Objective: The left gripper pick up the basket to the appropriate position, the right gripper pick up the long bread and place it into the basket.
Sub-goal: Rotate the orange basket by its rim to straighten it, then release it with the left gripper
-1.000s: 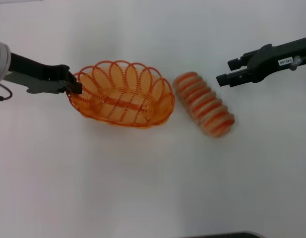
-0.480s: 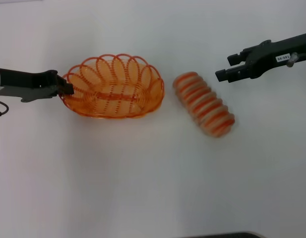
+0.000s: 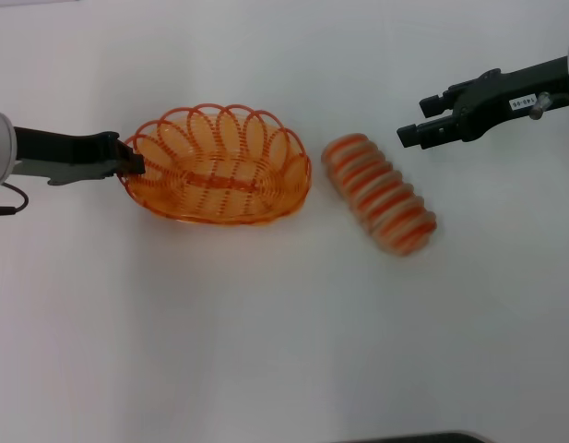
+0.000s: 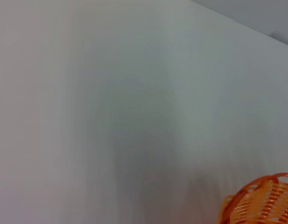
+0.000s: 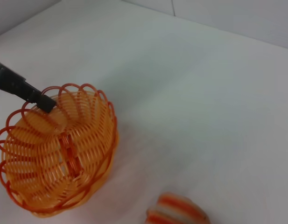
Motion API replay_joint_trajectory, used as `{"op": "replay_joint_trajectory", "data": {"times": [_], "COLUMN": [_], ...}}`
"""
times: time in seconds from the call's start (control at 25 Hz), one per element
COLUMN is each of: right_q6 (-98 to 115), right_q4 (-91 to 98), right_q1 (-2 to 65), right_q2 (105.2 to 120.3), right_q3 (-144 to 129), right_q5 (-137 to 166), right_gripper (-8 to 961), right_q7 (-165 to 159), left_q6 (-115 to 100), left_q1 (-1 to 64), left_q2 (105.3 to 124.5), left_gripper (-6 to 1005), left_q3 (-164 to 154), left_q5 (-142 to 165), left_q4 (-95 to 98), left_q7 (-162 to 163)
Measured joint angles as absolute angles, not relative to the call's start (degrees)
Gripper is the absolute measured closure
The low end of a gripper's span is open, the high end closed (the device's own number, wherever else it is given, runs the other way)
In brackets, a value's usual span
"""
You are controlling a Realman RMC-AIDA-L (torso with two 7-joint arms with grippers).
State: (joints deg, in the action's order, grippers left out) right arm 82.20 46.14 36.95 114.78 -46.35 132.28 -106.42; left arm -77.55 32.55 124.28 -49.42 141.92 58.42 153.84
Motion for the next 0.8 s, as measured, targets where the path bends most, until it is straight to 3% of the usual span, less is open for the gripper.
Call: {"op": "replay_joint_trajectory", "data": {"times": [0.8], "right_q6": [81.91], "right_q4": [46.14], "right_q1": [37.35], "right_q2": [114.96], "right_q3": [-46.41], "right_q5": [132.33], "right_gripper": [230], "right_q7": [-106.28], "left_q6": [-75.13], "left_q1": [31.42], "left_q2": [124.28], "left_gripper": [908], "left_q3": [-49.32], "left_q5": [140.35], "left_q4": [57.98], "left_q7": [154.28]}}
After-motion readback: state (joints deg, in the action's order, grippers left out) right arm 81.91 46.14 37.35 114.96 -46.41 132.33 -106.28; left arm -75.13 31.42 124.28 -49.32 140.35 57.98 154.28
